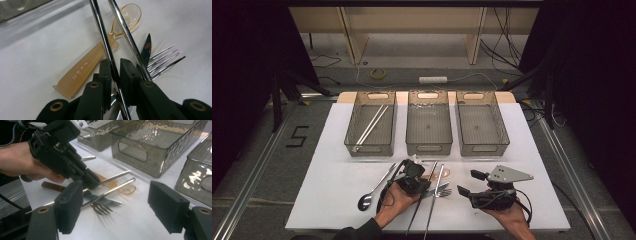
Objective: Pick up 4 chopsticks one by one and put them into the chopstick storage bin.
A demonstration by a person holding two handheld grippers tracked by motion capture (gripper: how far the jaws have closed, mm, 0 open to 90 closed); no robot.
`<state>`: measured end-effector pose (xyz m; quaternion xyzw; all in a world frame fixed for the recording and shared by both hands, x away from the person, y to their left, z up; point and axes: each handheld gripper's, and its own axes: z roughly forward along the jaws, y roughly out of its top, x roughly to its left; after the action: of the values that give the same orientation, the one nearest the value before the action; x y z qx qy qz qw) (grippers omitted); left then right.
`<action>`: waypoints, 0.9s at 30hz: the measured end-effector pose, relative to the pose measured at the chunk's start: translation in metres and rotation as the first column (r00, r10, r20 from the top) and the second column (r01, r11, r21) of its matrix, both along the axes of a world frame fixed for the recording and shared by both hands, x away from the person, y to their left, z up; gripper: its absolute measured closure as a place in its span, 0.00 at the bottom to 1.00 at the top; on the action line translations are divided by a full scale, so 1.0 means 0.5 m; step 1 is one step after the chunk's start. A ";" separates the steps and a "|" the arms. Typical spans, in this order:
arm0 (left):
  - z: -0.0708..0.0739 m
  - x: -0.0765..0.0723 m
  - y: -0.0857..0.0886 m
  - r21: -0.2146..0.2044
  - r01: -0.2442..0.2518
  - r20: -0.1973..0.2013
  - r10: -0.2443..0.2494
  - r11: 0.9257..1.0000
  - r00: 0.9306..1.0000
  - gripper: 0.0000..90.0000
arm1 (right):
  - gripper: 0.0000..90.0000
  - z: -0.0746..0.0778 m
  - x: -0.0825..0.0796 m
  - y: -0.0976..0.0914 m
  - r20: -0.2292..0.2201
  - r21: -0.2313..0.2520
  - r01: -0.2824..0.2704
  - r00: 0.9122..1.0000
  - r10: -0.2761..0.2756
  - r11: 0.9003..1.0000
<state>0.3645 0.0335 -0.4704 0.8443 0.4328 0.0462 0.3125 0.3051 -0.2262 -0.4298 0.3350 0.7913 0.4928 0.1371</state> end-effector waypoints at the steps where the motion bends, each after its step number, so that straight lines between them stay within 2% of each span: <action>1: 0.000 0.000 -0.001 0.000 -0.003 0.002 0.003 1.000 1.000 0.88 | 0.33 0.000 0.000 0.000 0.000 -0.002 -0.001 1.000 0.001 1.000; 5: 0.000 0.001 -0.001 0.001 -0.007 -0.002 0.007 1.000 1.000 0.88 | 0.33 0.000 0.000 0.001 -0.001 -0.004 -0.004 1.000 0.004 1.000; 9: -0.003 -0.002 -0.008 0.037 -0.001 0.008 0.000 0.999 1.000 0.85 | 0.33 -0.001 0.000 0.001 0.000 -0.004 -0.003 1.000 0.003 1.000; 12: -0.010 -0.001 -0.010 0.034 0.001 -0.012 -0.001 0.999 1.000 0.85 | 0.33 0.000 0.000 0.001 0.001 -0.004 -0.004 1.000 0.004 1.000; 15: -0.009 -0.001 -0.012 0.045 0.006 -0.006 -0.005 0.999 1.000 0.85 | 0.33 0.000 0.000 0.000 0.001 -0.005 -0.003 1.000 0.003 1.000; 27: -0.011 0.002 -0.005 -0.019 -0.030 -0.049 0.029 0.999 0.998 0.89 | 0.33 0.000 0.000 0.000 0.002 -0.005 -0.004 1.000 0.004 1.000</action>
<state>0.3656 0.0312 -0.4757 0.8354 0.4534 0.0259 0.3096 0.3052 -0.2262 -0.4298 0.3325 0.7932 0.4913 0.1375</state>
